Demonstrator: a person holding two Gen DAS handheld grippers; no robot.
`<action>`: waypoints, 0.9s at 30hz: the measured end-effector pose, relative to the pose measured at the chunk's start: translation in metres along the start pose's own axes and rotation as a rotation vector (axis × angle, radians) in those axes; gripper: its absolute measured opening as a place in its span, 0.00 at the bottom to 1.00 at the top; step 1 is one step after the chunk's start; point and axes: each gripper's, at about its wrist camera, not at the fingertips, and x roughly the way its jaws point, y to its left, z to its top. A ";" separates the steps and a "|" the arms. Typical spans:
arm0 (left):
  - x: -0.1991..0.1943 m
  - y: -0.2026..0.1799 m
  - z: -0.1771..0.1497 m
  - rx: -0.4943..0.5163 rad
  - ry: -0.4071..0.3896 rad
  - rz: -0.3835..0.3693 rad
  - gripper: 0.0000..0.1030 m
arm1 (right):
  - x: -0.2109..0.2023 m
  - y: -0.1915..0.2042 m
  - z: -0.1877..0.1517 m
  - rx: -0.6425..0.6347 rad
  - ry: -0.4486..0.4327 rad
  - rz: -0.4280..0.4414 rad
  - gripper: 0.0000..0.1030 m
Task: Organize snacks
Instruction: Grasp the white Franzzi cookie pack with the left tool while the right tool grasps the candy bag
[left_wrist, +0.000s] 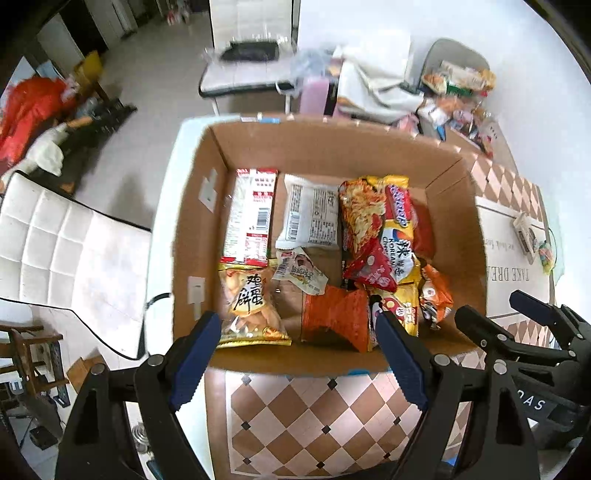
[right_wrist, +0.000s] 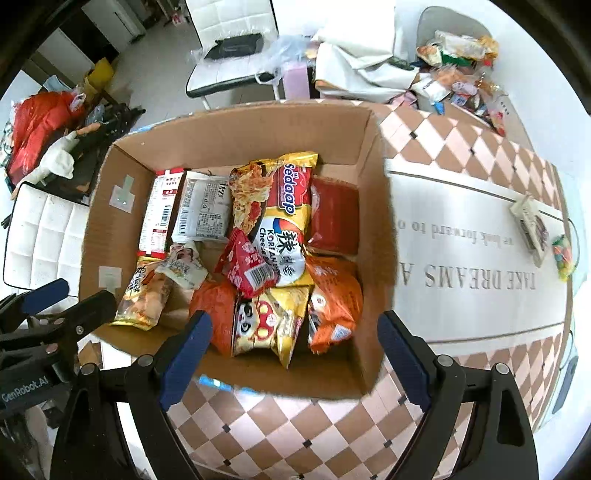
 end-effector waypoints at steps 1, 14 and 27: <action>-0.006 -0.001 -0.004 0.002 -0.017 0.002 0.83 | -0.007 0.000 -0.004 -0.002 -0.011 -0.003 0.90; -0.082 -0.012 -0.054 0.012 -0.185 0.010 0.83 | -0.101 -0.004 -0.066 0.002 -0.138 0.024 0.90; -0.128 -0.024 -0.082 0.026 -0.249 -0.016 0.83 | -0.169 -0.002 -0.101 -0.018 -0.232 0.060 0.90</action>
